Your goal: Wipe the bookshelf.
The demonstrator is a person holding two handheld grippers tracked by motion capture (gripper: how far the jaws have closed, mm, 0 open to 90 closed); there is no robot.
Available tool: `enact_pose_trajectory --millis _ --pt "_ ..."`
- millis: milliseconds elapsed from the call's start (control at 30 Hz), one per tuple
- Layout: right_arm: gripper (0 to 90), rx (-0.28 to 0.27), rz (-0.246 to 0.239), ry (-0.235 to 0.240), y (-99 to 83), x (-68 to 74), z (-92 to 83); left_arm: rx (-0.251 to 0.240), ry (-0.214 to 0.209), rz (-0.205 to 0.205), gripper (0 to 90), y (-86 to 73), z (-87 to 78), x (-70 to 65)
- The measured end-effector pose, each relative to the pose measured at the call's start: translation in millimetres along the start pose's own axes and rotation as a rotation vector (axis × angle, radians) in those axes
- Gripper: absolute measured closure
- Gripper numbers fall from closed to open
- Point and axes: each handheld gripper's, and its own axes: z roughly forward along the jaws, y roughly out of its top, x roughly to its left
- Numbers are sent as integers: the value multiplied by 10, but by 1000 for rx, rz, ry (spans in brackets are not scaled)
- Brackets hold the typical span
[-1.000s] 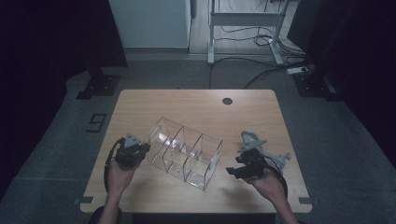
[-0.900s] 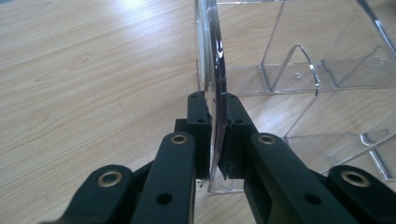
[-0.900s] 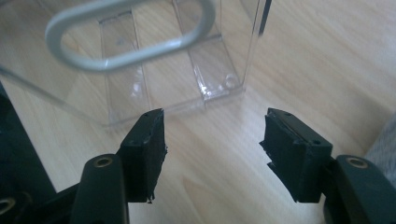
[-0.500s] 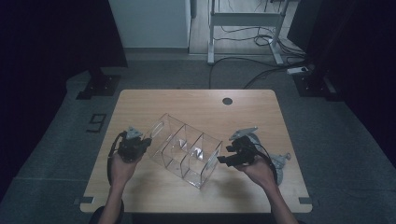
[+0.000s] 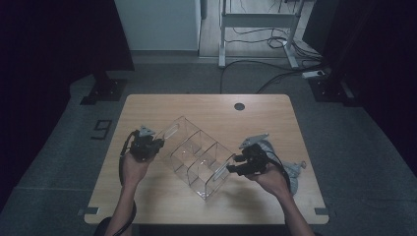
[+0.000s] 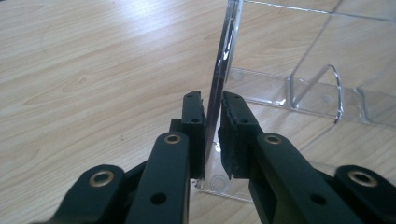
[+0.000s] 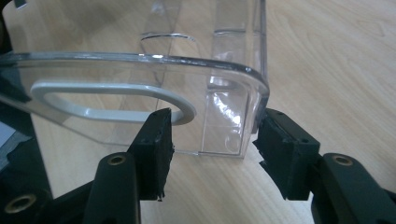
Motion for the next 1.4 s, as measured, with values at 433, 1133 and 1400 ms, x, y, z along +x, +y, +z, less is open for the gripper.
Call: enact_pose_trajectory --millis 433,1133,1400 --pt "475 -10 -19 44 -137 188 -57 18 -8 9 722 190 188 -72" --pt "508 -1 -150 70 140 343 -286 -36 17 4 335 -80 -183 30" --pt "602 8 -175 104 189 393 -225 -44 30 -10 261 -183 -200 69"
